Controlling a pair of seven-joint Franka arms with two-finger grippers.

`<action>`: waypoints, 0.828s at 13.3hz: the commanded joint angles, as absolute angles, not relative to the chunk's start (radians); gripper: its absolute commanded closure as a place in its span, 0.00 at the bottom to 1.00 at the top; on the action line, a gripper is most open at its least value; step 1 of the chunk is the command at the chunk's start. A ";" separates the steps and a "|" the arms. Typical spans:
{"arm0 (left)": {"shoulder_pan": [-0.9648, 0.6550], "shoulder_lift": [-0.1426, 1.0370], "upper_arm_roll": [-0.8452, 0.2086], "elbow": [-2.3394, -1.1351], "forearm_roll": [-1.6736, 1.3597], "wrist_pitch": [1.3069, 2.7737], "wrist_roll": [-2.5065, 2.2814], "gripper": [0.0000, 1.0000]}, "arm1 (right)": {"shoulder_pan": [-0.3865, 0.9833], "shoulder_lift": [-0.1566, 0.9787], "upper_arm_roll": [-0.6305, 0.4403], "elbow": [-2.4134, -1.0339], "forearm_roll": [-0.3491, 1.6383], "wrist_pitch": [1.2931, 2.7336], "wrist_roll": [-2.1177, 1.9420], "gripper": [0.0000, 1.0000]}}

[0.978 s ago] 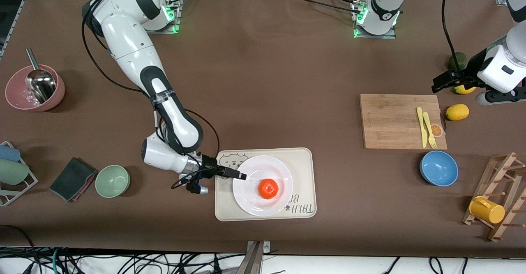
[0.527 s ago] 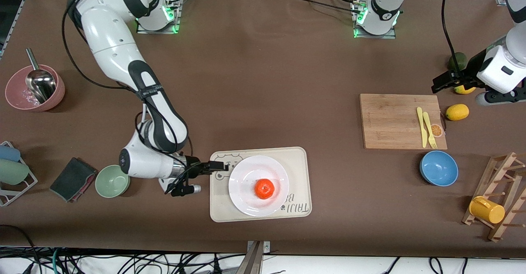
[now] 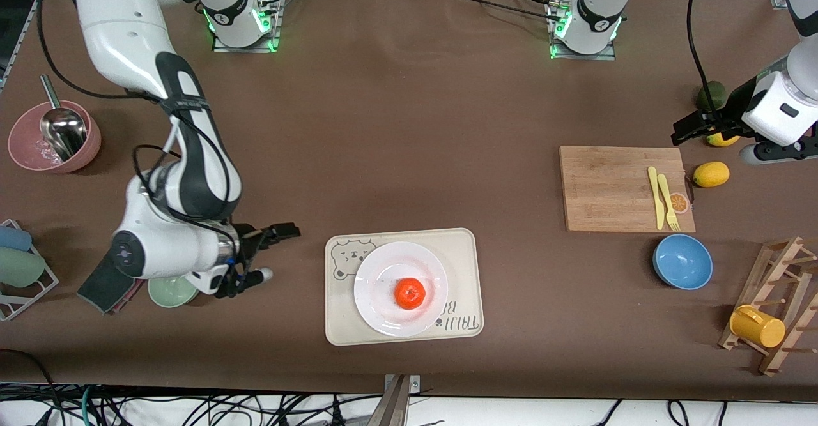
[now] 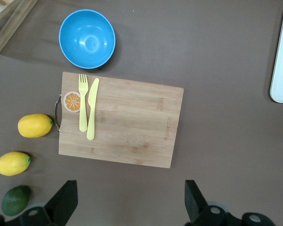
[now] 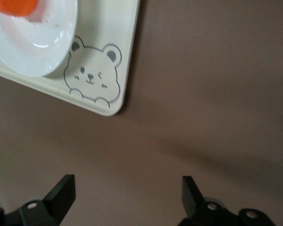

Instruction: Place orange and plate with both arms

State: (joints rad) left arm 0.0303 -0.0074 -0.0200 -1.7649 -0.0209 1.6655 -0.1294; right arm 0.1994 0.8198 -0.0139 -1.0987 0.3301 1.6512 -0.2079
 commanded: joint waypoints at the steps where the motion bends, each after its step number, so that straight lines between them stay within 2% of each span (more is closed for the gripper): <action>1: 0.040 0.002 -0.025 -1.741 -0.028 1.655 -0.129 0.00 | 0.210 0.726 -0.044 -1.127 0.203 1.519 -0.195 0.00; 5: 0.040 0.002 -0.025 -1.741 -0.028 1.655 -0.129 0.00 | 0.207 0.580 -0.061 -1.140 0.117 1.393 -0.193 0.00; 6: 0.040 0.002 -0.025 -1.741 -0.028 1.655 -0.129 0.00 | 0.218 0.536 -0.087 -1.182 0.107 1.408 -0.193 0.00; 11: 0.040 0.002 -0.025 -1.741 -0.028 1.655 -0.129 0.00 | 0.189 0.183 -0.109 -1.561 0.040 1.512 -0.193 0.00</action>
